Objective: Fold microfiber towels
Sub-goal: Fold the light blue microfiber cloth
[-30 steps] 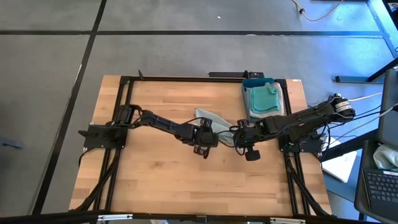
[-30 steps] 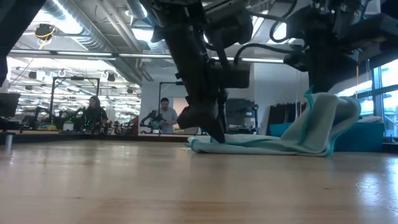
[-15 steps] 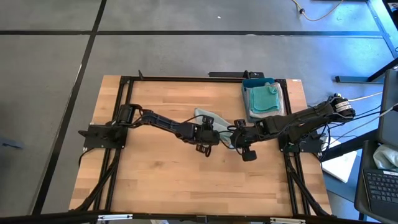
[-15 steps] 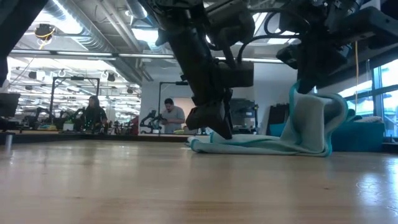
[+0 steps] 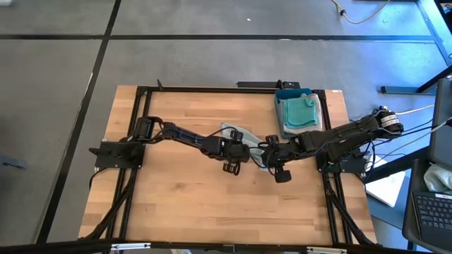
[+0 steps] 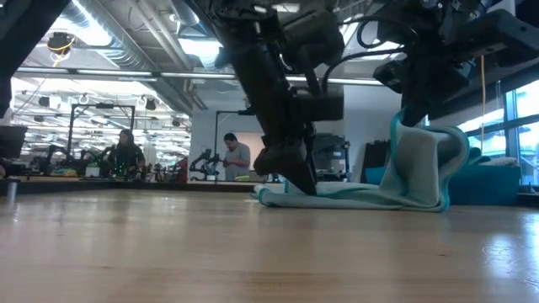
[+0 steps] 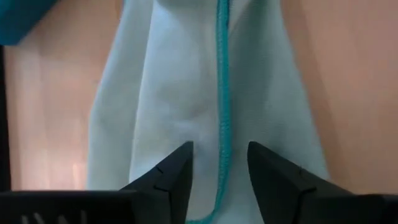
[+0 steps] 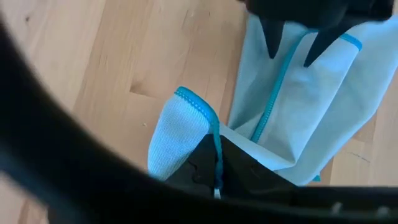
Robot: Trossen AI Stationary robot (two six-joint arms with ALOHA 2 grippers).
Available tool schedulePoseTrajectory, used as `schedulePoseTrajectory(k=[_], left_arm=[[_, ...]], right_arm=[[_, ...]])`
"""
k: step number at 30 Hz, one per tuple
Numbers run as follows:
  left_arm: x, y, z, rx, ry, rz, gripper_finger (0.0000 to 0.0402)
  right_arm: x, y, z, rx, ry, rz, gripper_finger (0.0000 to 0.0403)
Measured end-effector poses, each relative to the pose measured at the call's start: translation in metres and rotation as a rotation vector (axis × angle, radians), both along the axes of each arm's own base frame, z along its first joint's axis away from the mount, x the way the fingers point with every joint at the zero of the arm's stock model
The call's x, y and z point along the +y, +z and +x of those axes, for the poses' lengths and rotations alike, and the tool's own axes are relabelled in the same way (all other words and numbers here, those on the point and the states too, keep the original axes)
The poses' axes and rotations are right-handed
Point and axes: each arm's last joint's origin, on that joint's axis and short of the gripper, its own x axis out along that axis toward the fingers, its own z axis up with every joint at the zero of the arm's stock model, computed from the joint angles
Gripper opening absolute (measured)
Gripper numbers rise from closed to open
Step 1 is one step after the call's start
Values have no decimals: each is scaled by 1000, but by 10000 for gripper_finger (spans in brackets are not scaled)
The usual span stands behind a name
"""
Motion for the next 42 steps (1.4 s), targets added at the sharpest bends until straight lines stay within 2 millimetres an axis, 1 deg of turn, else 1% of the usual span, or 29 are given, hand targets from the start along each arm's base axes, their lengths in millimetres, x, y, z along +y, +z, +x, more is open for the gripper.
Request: schedulePoseTrajectory(k=[6,20,23,27,29,42], left_arm=[[11,-9,1,25,19,-11,144],[11,-10,1,28,16,-1,144],[13,-10,0,35,55,78,144],[17,-8,-1,46,123,252,144],[17,-7,-2,59,127,311,144],[17,-7,-2,65,127,337,144]], right_arm=[[0,0,0,0,2,-1,12],[0,0,0,-5,20,-9,12],[0,0,1,-7,22,-10,12],[0,0,1,-7,23,-10,12],[0,0,1,-11,23,-9,12],[0,0,1,-10,23,-9,12]])
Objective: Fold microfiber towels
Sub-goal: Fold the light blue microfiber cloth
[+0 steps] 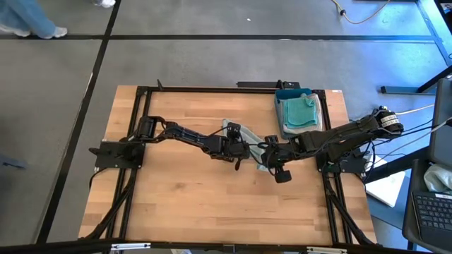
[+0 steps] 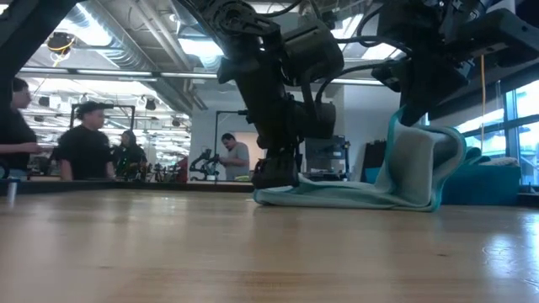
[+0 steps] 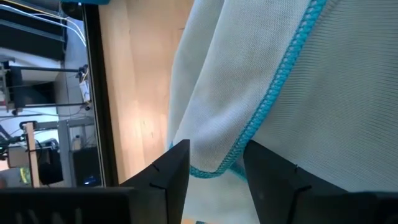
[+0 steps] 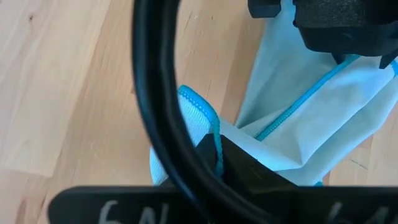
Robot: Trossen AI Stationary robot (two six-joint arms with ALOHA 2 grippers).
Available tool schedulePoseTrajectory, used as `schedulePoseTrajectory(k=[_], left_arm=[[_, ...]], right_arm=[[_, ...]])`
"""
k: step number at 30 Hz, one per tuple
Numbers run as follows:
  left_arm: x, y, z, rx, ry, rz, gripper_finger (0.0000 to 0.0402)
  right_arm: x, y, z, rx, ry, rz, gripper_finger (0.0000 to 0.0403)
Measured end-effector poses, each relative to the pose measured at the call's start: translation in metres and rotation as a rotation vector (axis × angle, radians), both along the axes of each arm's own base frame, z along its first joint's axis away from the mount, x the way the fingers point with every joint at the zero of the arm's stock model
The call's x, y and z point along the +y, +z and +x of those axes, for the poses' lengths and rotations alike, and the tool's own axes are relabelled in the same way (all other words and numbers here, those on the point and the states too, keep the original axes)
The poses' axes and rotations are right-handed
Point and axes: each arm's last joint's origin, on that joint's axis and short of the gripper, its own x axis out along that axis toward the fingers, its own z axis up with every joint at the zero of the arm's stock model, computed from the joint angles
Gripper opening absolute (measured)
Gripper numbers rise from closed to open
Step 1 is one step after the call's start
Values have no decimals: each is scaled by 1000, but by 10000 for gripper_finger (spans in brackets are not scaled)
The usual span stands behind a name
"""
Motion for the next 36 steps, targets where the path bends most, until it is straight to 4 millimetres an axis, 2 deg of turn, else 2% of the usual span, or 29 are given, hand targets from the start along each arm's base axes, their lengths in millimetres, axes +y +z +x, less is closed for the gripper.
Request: schedulePoseTrajectory(k=[7,30,36], left_arm=[[2,2,0,-18,38,71,144],[3,4,3,-51,57,94,143],[3,3,2,-36,48,89,117]], right_arm=[[0,0,0,0,2,-1,12],[0,0,0,1,3,-2,12],[0,0,0,1,3,-2,12]])
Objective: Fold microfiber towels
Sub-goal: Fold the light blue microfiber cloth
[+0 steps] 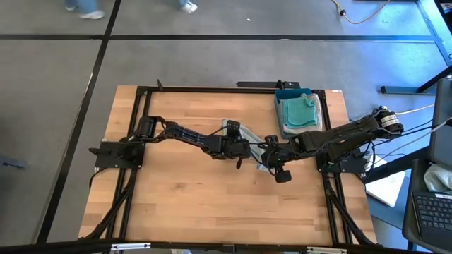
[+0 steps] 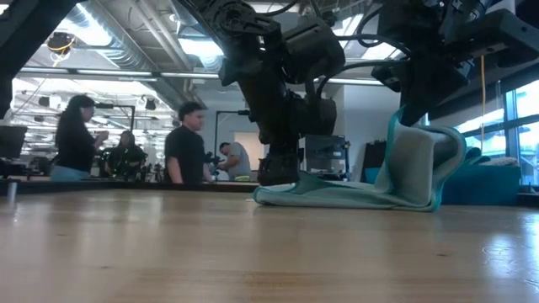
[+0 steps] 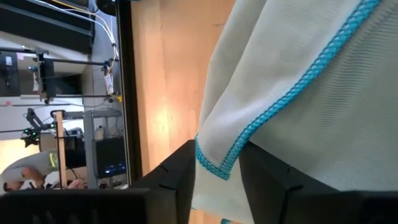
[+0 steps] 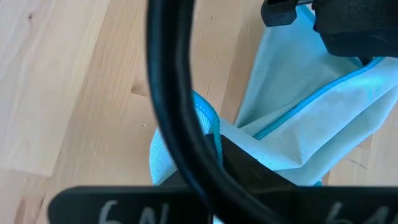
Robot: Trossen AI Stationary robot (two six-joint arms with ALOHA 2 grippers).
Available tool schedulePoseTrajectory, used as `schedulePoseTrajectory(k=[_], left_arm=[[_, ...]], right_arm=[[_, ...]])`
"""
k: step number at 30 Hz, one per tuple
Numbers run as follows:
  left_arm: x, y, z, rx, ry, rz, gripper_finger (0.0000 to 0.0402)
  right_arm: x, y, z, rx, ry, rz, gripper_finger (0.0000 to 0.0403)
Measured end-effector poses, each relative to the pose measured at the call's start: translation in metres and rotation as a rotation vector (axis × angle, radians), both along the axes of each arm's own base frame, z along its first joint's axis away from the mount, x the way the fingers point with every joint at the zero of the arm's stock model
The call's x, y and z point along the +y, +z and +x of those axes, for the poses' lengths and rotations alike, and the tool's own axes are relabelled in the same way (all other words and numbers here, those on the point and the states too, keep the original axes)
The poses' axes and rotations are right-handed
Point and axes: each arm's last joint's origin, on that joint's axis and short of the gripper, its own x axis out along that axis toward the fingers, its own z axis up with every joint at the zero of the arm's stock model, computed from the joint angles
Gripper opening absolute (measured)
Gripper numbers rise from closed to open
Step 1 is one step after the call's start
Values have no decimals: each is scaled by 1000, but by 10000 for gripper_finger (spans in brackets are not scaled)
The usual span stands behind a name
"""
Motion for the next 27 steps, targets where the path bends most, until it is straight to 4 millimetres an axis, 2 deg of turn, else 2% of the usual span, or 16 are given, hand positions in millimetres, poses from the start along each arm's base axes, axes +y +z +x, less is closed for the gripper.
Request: schedulePoseTrajectory(k=[11,17,20,27], left_arm=[[-1,-1,0,1,-22,-40,5],[0,-1,-1,24,-18,-8,2],[-4,1,-4,75,-9,65,2],[-25,27,-22,108,9,120,0]], right_arm=[[0,0,0,0,0,0,12],[0,0,0,0,3,-1,12],[0,0,0,0,8,-4,12],[0,1,1,-14,11,-27,12]])
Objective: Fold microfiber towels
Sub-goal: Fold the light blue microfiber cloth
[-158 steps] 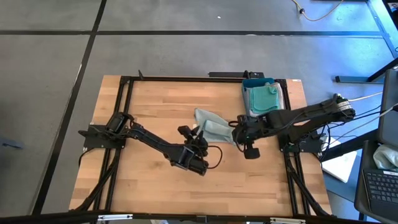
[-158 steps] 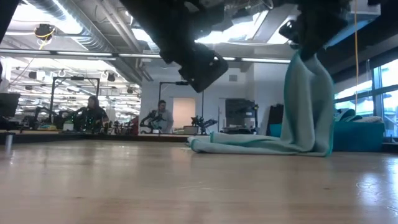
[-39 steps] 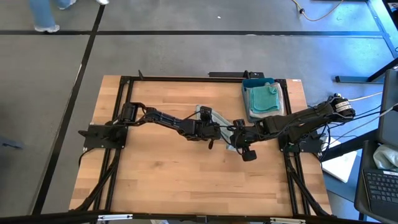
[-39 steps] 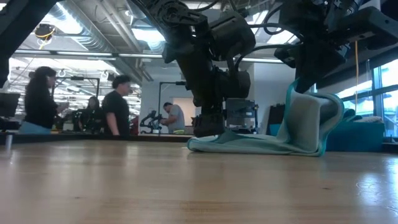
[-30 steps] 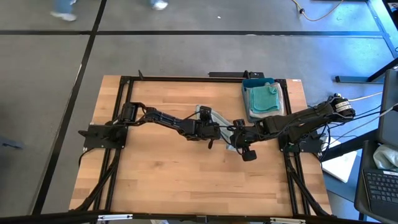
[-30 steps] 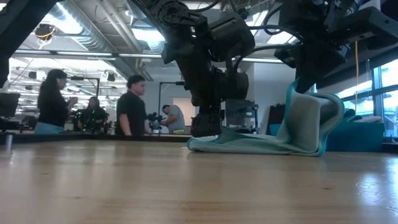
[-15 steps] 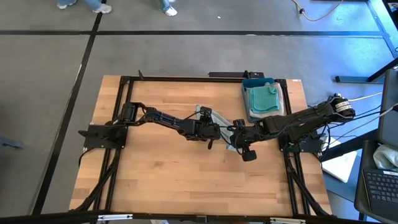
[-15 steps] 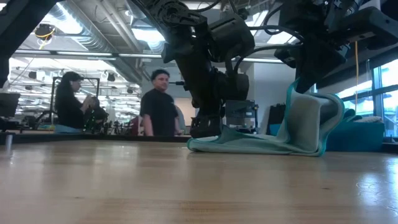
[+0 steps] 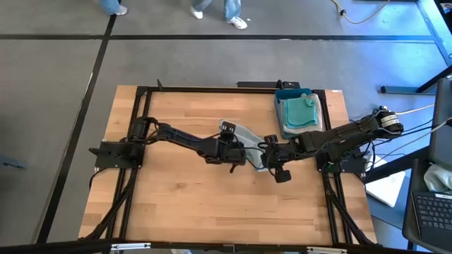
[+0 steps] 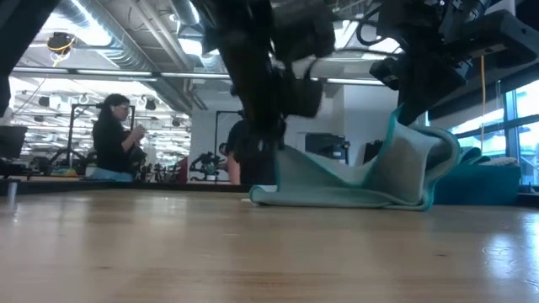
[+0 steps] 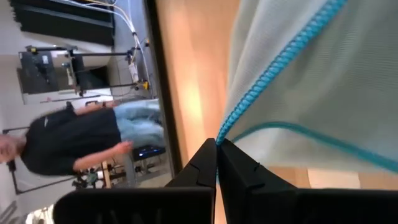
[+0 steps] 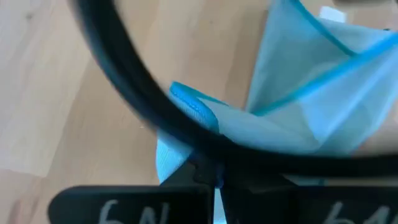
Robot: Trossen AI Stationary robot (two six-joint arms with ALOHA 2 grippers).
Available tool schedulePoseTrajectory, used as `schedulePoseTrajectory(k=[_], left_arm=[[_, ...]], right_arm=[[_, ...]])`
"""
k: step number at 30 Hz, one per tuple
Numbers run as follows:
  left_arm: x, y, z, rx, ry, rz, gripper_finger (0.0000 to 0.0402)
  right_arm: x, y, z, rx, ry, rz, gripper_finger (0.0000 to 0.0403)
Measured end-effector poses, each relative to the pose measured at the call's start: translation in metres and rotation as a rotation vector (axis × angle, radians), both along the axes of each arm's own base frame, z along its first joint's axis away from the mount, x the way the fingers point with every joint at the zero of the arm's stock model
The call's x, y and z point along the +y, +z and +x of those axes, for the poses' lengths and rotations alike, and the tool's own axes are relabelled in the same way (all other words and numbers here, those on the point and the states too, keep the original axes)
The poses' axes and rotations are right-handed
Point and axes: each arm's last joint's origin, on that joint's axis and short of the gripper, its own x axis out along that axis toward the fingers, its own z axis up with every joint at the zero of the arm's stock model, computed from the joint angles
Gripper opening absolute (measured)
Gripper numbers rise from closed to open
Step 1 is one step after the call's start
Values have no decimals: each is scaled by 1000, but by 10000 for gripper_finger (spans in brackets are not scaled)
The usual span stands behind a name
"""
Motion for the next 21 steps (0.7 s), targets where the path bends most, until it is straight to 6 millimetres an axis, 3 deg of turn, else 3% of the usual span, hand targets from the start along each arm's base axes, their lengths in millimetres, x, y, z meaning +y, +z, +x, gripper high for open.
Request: schedulePoseTrajectory(k=[9,16,21], left_arm=[[-34,48,-42,-68,68,26,0],[-58,78,-75,-171,102,36,0],[-73,96,-96,-233,77,105,0]], right_arm=[[-6,11,-2,-81,-84,-181,12],[-12,56,-5,-291,-170,-288,12],[-14,83,-10,-428,-126,-340,12]])
